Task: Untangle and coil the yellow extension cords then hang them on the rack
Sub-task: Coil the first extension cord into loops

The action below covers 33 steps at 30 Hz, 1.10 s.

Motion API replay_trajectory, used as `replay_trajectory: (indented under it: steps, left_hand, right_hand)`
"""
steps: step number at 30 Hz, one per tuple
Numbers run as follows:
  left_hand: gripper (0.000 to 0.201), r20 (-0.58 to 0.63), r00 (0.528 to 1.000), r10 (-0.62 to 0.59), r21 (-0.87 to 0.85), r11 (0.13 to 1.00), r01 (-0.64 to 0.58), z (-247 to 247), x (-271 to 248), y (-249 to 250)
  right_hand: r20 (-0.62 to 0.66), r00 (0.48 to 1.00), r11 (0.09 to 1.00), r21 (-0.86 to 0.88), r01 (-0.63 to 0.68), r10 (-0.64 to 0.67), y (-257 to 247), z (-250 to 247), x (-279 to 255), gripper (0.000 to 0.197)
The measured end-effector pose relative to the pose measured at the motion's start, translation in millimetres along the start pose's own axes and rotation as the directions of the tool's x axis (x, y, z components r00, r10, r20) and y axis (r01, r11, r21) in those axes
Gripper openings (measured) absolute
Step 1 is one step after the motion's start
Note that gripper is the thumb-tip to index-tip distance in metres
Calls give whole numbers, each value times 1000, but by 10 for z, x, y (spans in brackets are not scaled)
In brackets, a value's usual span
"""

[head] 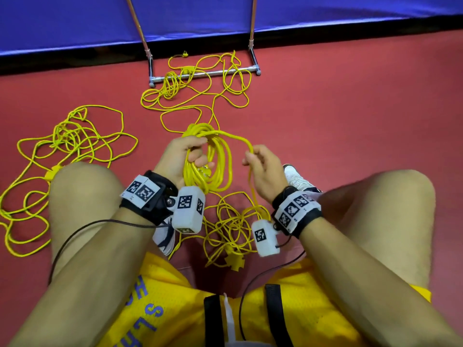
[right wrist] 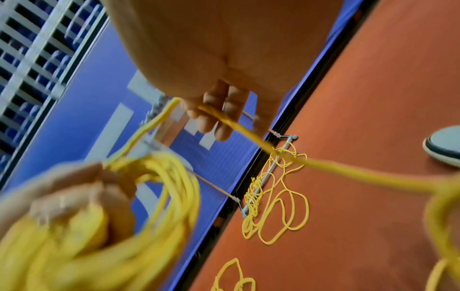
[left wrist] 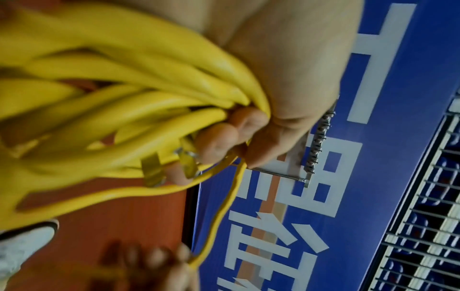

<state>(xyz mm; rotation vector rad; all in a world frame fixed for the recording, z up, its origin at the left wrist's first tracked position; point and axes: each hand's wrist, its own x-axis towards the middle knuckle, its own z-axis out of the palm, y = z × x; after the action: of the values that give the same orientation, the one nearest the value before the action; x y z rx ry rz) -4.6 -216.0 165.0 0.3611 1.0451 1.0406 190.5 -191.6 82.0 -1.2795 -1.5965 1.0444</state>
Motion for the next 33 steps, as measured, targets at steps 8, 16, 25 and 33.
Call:
replay_trajectory:
  steps: [8, 16, 25, 33]
  left_hand:
    - [45, 335, 937, -97, 67, 995, 79, 78, -67, -161]
    - [35, 201, 975, 96, -361, 932, -18, 42, -44, -31]
    - [16, 36, 957, 288, -582, 784, -214, 207, -47, 40]
    - [49, -13, 939, 343, -304, 894, -331, 178, -2, 112]
  right_hand:
    - [-120, 991, 988, -146, 50, -68, -32, -243, 170, 34]
    - [330, 906, 908, -402, -119, 265, 337, 60, -63, 33]
    - [361, 883, 948, -213, -236, 301, 357, 210, -195, 21]
    - [500, 856, 991, -39, -129, 131, 17, 358, -391, 27]
